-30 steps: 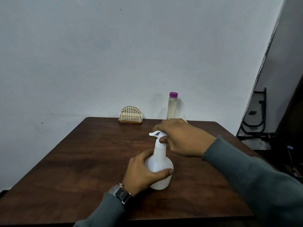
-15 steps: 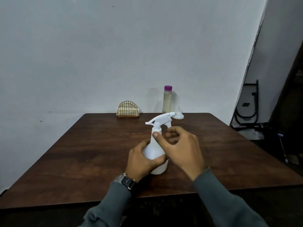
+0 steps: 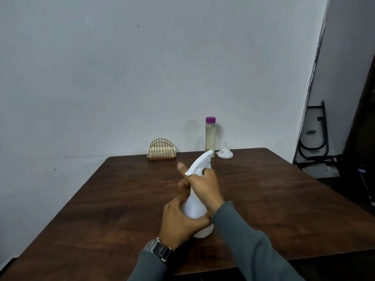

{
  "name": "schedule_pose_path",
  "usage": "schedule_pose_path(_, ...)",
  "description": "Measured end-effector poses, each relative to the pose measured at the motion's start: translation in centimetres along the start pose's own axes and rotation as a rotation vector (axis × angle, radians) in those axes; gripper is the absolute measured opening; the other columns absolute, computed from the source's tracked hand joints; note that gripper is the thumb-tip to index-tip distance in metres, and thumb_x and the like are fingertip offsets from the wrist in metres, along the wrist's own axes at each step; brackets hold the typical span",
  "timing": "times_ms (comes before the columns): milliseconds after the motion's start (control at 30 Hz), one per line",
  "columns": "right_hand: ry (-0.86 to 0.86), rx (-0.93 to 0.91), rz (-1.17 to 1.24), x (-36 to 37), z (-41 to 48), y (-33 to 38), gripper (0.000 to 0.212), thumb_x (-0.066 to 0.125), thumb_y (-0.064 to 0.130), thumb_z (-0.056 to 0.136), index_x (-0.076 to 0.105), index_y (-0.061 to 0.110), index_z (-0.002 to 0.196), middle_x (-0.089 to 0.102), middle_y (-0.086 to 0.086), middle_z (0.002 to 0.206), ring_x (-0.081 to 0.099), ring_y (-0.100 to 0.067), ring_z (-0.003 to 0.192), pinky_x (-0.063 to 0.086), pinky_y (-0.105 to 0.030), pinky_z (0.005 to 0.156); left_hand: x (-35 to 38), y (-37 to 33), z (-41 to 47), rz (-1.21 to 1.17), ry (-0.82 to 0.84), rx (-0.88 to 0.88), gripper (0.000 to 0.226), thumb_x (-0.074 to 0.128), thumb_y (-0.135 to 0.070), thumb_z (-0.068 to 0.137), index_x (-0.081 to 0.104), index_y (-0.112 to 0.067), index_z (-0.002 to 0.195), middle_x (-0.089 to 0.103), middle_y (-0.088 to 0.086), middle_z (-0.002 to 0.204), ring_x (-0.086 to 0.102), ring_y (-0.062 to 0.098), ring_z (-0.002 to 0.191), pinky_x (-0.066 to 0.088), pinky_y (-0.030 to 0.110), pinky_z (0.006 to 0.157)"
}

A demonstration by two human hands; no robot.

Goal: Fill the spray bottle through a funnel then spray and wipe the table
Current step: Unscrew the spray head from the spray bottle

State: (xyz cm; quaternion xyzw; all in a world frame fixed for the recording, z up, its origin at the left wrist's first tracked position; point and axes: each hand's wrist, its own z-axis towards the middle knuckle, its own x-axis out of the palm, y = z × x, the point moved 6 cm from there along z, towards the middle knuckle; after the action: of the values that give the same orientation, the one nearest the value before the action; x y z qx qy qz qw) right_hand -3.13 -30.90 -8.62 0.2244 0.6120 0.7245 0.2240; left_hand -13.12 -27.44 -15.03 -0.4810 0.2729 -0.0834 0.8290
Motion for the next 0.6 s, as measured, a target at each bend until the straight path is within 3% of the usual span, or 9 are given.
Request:
schedule_pose_path(133,0.08,-0.014,-0.044,0.3,1.1,-0.7,0.037,0.071,0.016,0.094,0.054,0.006,0.062,0.054,-0.003,0.043,0.064,-0.027,0.049,0.056,-0.037,0.064,0.2,0.4,0.5,-0.004,0.064,-0.021,0.054,0.085,-0.043,0.055,0.067,-0.033,0.104,0.078,-0.012,0.099,0.072,-0.004,0.093,0.058,0.019,0.075)
schedule_pose_path(233,0.1,-0.043,-0.056,0.3,1.8,-1.2,0.05,0.068,0.009,0.093,0.051,0.013,0.045,0.051,-0.004,0.039,0.055,-0.029,0.041,0.057,-0.048,0.07,0.9,0.8,1.2,0.034,0.154,-0.03,0.054,0.083,-0.042,0.06,0.061,-0.038,0.109,0.076,-0.011,0.103,0.072,0.003,0.097,0.061,0.029,0.083)
schedule_pose_path(333,0.089,-0.071,-0.039,0.1,2.0,-1.4,0.051,0.065,0.005,0.093,0.049,0.012,0.045,0.048,-0.003,0.037,0.048,-0.024,0.034,0.053,-0.043,0.064,1.0,1.2,1.3,0.117,0.19,-0.017,0.085,0.09,-0.059,0.052,0.048,-0.04,0.124,0.061,-0.021,0.12,0.062,0.002,0.113,0.055,0.023,0.09)
schedule_pose_path(400,0.066,-0.083,-0.047,0.0,2.0,-1.5,0.046,0.064,0.004,0.092,0.049,0.009,0.049,0.048,-0.002,0.038,0.046,-0.022,0.034,0.05,-0.039,0.059,0.4,0.7,0.6,0.139,0.104,0.005,0.11,0.094,-0.064,0.043,0.033,-0.048,0.133,0.045,-0.029,0.129,0.051,-0.007,0.12,0.047,0.017,0.094)
schedule_pose_path(500,0.056,-0.08,-0.054,0.1,2.0,-1.5,0.043,0.063,0.003,0.09,0.05,0.009,0.049,0.048,-0.001,0.039,0.047,-0.021,0.035,0.047,-0.036,0.053,-0.5,0.2,-0.3,0.085,0.031,0.013,0.116,0.096,-0.056,0.044,0.027,-0.055,0.137,0.05,-0.027,0.131,0.057,-0.003,0.118,0.053,0.02,0.093)
schedule_pose_path(600,0.072,-0.067,-0.042,0.0,2.0,-1.3,0.041,0.063,0.002,0.09,0.05,0.008,0.052,0.049,-0.001,0.039,0.047,-0.02,0.035,0.046,-0.035,0.053,-0.9,0.6,0.1,0.046,0.216,-0.038,0.112,0.099,-0.041,0.054,0.024,-0.063,0.133,0.055,-0.024,0.13,0.062,0.001,0.116,0.059,0.023,0.09)
